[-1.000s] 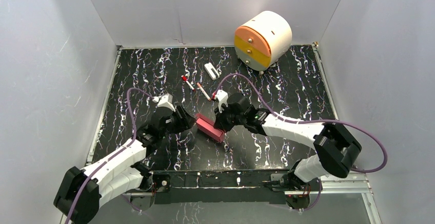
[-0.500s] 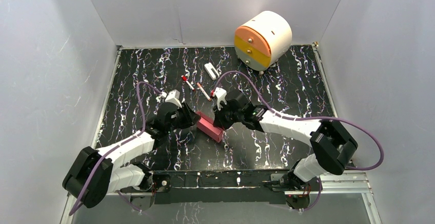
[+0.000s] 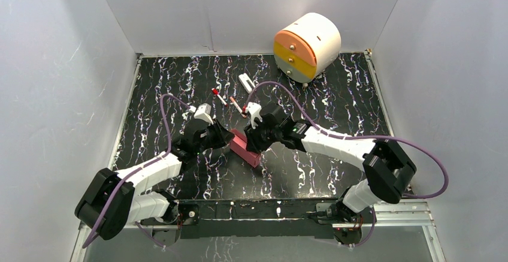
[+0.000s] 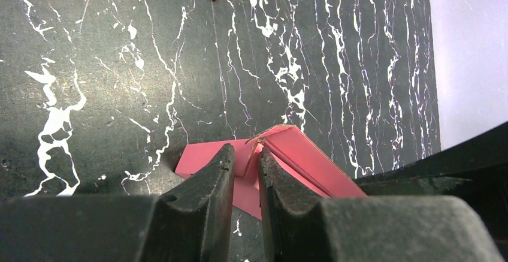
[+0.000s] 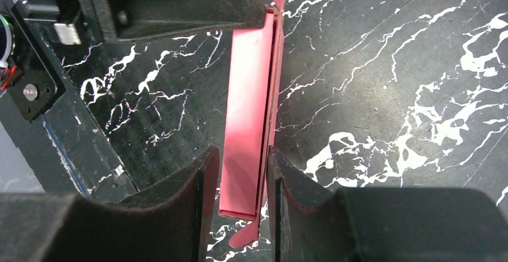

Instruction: Fold the paper box

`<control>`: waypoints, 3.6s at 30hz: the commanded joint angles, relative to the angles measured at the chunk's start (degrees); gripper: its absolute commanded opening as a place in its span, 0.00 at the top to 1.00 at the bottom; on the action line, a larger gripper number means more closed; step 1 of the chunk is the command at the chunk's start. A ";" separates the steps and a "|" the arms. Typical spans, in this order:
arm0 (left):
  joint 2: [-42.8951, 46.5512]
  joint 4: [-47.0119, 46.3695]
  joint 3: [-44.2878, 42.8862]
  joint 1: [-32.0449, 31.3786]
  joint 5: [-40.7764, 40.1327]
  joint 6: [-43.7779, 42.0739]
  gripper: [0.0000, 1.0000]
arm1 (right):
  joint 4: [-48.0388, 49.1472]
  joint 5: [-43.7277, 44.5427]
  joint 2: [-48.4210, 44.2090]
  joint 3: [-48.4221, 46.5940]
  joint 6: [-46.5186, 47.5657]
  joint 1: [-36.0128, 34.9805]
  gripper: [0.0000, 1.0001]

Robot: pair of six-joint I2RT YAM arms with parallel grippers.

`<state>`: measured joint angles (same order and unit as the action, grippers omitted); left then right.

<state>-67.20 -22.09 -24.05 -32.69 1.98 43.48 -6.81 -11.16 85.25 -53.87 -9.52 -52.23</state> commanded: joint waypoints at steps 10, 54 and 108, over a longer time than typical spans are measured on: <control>1.42 4.33 2.46 0.17 -0.47 0.73 0.87 | -7.18 11.58 4.75 -8.64 0.28 -8.00 0.57; 1.80 4.73 3.31 0.16 -0.73 3.09 0.89 | -16.56 34.62 12.37 -13.27 0.54 -17.82 0.46; 4.38 8.72 -3.86 5.08 18.84 0.46 0.84 | -6.49 13.62 7.51 -4.45 26.09 -6.69 0.75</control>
<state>-65.23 -14.57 -28.56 -27.79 18.13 40.84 -14.98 -0.19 91.50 -57.21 16.67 -59.33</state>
